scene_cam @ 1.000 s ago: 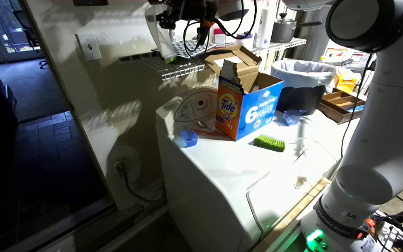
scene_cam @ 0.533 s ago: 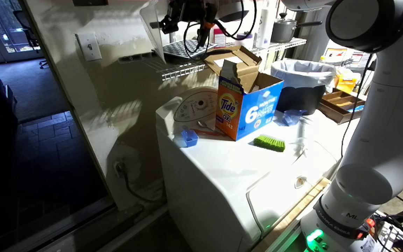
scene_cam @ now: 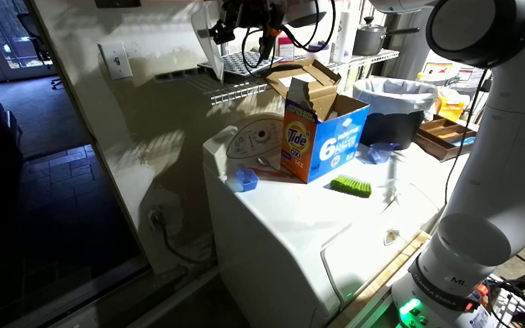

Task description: Hang the dust pan on the hook

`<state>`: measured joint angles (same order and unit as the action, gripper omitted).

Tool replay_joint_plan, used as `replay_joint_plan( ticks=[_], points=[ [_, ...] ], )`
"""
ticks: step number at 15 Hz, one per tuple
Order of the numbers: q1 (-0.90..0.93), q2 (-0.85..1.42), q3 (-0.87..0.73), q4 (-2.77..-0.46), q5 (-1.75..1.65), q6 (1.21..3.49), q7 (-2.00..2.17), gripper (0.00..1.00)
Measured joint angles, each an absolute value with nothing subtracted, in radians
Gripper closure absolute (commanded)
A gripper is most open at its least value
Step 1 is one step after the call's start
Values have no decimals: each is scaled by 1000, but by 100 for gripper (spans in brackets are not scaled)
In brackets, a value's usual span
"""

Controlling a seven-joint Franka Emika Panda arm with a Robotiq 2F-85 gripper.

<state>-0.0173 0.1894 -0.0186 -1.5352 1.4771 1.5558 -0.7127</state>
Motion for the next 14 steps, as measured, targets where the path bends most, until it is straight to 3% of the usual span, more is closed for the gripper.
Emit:
replay_joint_plan(
  ticks=[14],
  points=[
    [-20,104,-28,-1543,1274,1682,-700,0]
  ],
)
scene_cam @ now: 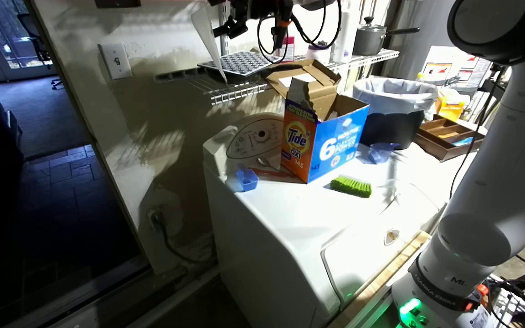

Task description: Hang the dust pan on the hook

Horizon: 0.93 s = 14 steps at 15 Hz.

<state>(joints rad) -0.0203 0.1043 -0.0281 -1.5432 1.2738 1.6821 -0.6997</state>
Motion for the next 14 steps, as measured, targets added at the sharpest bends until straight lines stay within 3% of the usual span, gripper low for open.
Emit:
replay_joint_plan(
  ticks=[14],
  points=[
    [-13,-68,-17,-1621,917,1905,-698,0]
  ],
)
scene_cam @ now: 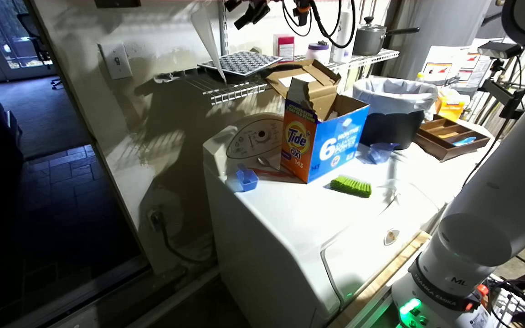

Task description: Hang the dust pan on the hook

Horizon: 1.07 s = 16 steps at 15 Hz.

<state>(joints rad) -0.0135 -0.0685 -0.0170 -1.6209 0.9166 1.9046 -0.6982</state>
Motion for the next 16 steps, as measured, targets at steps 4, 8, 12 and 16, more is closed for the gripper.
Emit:
replay_joint_plan(
  ticks=[4,8,12,16],
  points=[
    [-6,-123,-8,-1641,827,1969,-700,0],
    [1,-178,-4,-1660,732,2019,-703,0],
    [14,-226,-4,-1681,675,2067,-718,0],
    [28,-273,-5,-1711,632,2117,-720,0]
  ],
)
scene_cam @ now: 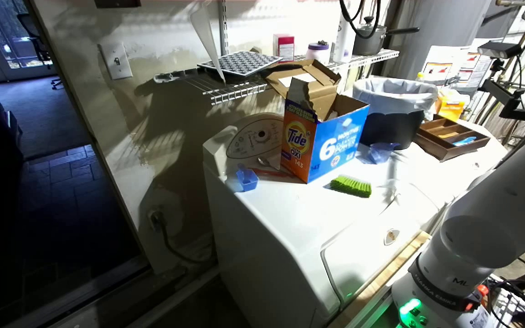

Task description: Hang the dust pan on the hook

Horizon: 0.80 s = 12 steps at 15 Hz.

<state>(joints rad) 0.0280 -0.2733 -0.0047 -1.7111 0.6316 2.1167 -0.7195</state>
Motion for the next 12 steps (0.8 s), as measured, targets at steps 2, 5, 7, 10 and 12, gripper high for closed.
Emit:
replay_joint_plan(
  ticks=[2,5,7,10,12],
  points=[
    [31,-298,-5,-1731,608,2141,-719,0],
    [33,-337,-9,-1763,569,2174,-710,0],
    [35,-364,-13,-1787,544,2195,-699,0],
    [45,-405,-21,-1826,526,2223,-685,0],
    [55,-431,-26,-1852,521,2240,-676,0]
  ],
)
